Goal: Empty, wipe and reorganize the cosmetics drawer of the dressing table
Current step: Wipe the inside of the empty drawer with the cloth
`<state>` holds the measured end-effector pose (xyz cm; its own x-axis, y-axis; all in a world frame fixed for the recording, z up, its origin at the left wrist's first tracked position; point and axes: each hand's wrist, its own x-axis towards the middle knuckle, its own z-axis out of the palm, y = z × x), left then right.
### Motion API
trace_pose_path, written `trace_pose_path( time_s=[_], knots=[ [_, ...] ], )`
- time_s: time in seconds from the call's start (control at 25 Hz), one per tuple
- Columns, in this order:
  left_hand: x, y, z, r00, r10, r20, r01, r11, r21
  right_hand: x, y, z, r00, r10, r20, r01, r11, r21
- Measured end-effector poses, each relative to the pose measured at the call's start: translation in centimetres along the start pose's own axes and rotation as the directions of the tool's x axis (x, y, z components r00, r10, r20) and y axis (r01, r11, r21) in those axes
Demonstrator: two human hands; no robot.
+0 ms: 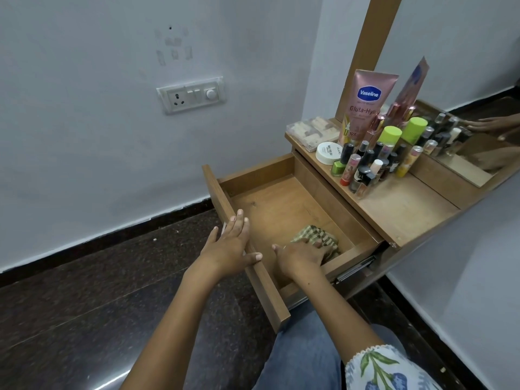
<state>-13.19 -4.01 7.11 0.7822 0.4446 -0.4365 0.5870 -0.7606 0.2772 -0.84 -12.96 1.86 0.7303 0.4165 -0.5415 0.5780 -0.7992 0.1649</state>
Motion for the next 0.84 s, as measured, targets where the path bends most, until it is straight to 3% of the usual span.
trace_pose_path(
  time_s=[0.24, 0.56, 0.72, 0.84],
  knots=[
    [0.0, -0.2, 0.3, 1.0, 0.0, -0.01, 0.0, 1.0, -0.004, 2.4, 1.8, 0.1, 0.992, 0.12, 0.03, -0.121, 0.993, 0.017],
    [0.1, 0.0, 0.4, 1.0, -0.011, -0.006, 0.011, 1.0, 0.02, 3.9, 2.5, -1.0, 0.996, -0.066, -0.066, 0.081, 0.963, 0.259],
    [0.1, 0.1, 0.4, 1.0, -0.008, -0.006, 0.008, 0.999, 0.031, 7.8, 1.5, -2.4, 0.966, -0.216, -0.139, 0.244, 0.941, 0.234],
    [0.2, -0.2, 0.3, 1.0, -0.002, -0.009, 0.003, 1.0, 0.024, 8.8, 1.6, -3.1, 0.959, -0.225, -0.171, 0.253, 0.953, 0.164]
  ],
)
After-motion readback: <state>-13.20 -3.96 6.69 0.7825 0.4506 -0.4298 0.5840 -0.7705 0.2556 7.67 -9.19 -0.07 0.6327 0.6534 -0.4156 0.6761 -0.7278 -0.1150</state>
